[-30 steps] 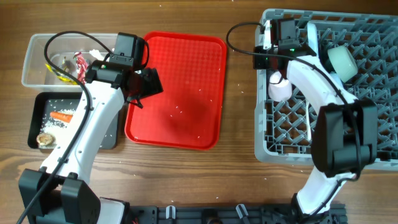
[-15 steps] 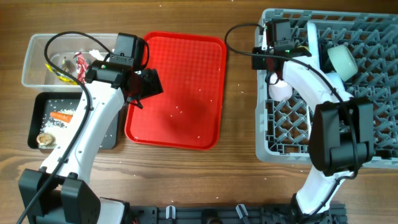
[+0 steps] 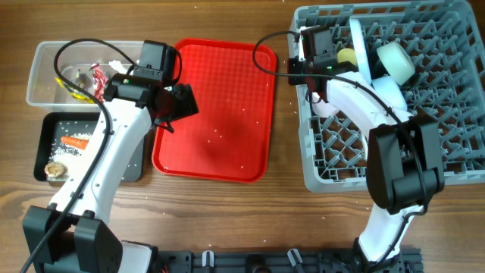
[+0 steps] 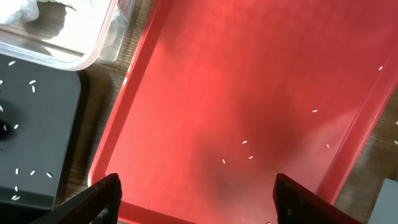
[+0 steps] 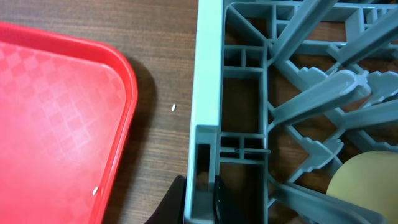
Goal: Sort waste into correct bins and load items into the dishwasher rack
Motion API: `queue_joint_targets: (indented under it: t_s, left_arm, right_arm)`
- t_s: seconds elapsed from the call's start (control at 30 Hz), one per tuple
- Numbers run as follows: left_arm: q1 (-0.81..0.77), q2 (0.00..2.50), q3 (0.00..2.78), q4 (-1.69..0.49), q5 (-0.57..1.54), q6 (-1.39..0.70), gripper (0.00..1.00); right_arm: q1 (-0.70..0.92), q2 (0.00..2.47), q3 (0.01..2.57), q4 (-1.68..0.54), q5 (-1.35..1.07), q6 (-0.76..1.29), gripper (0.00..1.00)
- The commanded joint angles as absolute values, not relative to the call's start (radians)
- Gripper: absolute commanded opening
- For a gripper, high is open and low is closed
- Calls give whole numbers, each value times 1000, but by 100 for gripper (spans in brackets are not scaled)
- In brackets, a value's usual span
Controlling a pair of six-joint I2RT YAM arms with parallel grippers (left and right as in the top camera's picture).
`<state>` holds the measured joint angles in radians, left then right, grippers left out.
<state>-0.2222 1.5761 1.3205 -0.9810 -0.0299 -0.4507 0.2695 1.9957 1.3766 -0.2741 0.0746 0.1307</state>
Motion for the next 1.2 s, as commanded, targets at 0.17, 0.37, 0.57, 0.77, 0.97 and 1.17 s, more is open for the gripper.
queue_joint_targets:
  t_s: [0.17, 0.37, 0.57, 0.77, 0.97, 1.17]
  left_arm:
    - [-222, 1558, 1322, -986, -43, -459, 78]
    - [-222, 1558, 1322, -986, -43, -459, 78]
    - [-222, 1558, 1322, -988, -43, -459, 78]
    - [-222, 1558, 1322, -989, -43, -459, 78]
    - [-222, 1558, 1322, -989, -43, -459, 78]
    - [-222, 1558, 1322, -989, -43, -459, 78]
  right_arm:
    - [283, 1990, 1392, -199, 57, 243, 4]
    - [283, 1990, 1392, -199, 77, 321, 4]
    - [283, 1990, 1392, -199, 76, 371, 4]
    - [283, 1990, 1392, -204, 80, 435, 4]
    - [283, 1990, 1392, -221, 101, 479, 4]
    - [283, 1990, 1392, -228, 125, 532, 4]
